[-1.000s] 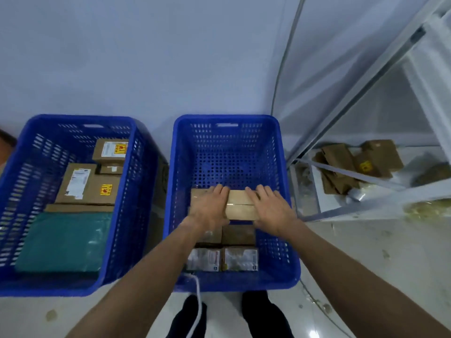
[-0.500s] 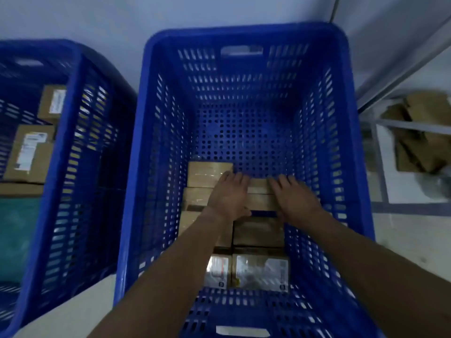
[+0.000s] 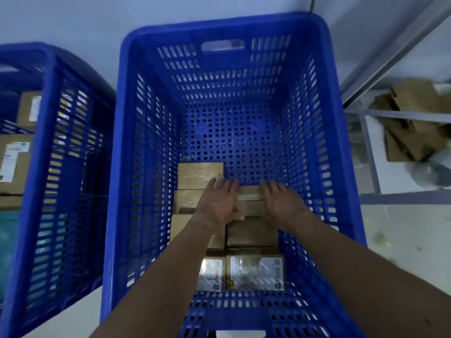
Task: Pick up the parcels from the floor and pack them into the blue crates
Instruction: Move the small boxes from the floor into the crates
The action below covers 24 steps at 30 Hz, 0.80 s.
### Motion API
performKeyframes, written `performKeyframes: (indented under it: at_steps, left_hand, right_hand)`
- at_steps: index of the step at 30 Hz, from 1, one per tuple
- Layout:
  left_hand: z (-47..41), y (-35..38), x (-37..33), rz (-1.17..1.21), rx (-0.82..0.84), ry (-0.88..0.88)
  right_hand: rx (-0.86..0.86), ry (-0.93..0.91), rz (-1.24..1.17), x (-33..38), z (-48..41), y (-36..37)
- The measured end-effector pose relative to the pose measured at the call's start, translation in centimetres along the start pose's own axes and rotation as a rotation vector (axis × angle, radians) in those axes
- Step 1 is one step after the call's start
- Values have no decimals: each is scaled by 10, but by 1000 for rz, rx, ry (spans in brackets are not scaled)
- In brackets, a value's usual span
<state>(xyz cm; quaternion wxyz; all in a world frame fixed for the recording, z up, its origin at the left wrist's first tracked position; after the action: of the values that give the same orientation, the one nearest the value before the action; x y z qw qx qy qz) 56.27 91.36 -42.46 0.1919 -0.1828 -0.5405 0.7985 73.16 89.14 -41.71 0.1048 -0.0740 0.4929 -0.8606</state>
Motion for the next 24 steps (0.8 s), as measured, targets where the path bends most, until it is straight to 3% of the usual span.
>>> performKeyframes:
  at_steps: [5, 13, 24]
  left_hand:
    - [27, -51, -3, -9, 47, 7]
    - [126, -171, -35, 107, 98, -98]
    - [228, -276, -90, 255, -33, -279]
  right_hand:
    - [-46, 39, -21, 5, 40, -33]
    - [24, 58, -92, 21, 146, -130]
    - [-69, 83, -138, 34, 274, -221]
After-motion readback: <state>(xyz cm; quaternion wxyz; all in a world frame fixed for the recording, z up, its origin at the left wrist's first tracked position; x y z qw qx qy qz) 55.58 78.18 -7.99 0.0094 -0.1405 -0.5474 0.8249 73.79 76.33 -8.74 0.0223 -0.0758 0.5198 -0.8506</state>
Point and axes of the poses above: each hand's wrist, its own z-axis away from the middle knuckle, its own y-axis out of the palm, x = y × z, the point moved 3 cm from there along -z, towards the middle knuckle, and after that the axes turned 10 degrees about -x, right-handed, at the moved point
